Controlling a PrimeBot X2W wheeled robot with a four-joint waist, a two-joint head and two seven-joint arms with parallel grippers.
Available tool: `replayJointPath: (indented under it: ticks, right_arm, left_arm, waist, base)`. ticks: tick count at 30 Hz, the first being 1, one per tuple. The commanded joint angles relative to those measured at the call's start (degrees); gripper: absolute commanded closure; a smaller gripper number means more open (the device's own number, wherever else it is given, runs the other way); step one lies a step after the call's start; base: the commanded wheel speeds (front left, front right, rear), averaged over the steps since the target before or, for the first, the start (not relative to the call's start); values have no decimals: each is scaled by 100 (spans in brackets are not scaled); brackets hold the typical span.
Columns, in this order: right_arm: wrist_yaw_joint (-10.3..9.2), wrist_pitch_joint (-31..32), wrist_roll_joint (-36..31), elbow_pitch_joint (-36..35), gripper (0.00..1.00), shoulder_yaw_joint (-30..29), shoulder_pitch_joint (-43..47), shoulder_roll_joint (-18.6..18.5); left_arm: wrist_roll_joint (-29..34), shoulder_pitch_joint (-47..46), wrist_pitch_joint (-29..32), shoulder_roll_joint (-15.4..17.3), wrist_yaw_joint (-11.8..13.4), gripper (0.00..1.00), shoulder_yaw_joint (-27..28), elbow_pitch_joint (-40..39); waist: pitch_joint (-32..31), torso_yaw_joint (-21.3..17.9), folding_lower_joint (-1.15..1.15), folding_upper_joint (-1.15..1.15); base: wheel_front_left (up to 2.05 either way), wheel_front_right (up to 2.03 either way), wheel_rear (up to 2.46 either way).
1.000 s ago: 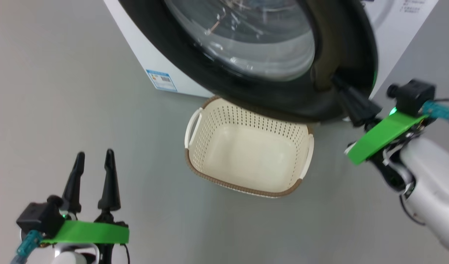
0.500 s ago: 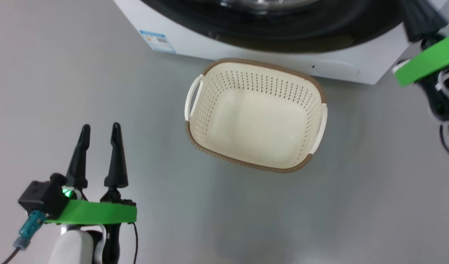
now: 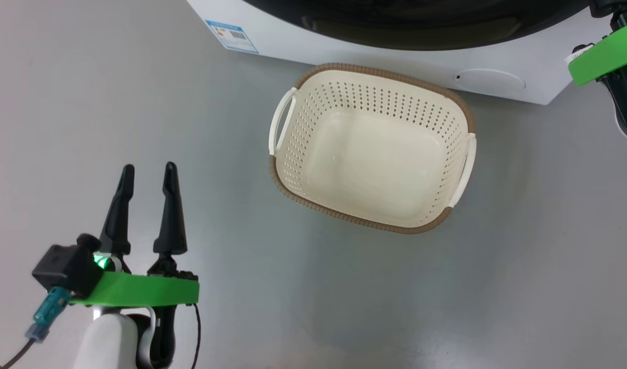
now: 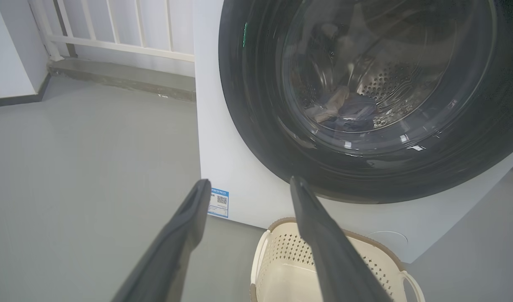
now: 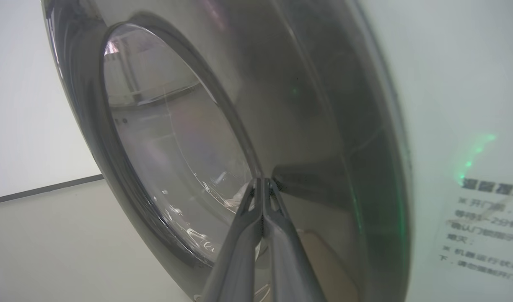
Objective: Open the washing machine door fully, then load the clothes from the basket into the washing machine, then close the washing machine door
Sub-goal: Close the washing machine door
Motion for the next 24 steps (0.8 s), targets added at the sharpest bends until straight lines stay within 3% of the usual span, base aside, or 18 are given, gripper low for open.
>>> replayJointPath:
  ticks: [1, 8, 12, 13, 24]
  right_arm:
    - [-50, -46, -30, -67, 100, -98, 30, -29]
    - [-50, -46, -73, -94, 99, -67, 255, 76]
    - [-50, -46, -114, -322, 4, -78, 450, 91]
    - [-50, -46, -124, -382, 0, -83, 518, 89]
    - [-50, -46, -302, -940, 0, -213, 1277, 181]
  left_arm:
    - [4, -38, -37, 135, -13, 0, 179, -89]
    - [9, -42, -37, 164, -13, 0, 149, -37]
    - [2, -25, -37, 186, -13, 0, 129, 6]
    - [-3, -15, -37, 194, -13, 0, 127, 18]
    - [-15, 112, -37, 328, -13, 0, 127, 98]
  waist:
    - [-46, -25, 0, 0]
    - [-225, -121, 0, 0]
    - [-378, -171, 0, 0]
    - [-426, -186, 0, 0]
    - [-965, -475, 0, 0]
  base:
    - [0, 0, 0]
    - [0, 0, 0]
    - [0, 0, 0]
    - [0, 0, 0]
    - [0, 0, 0]
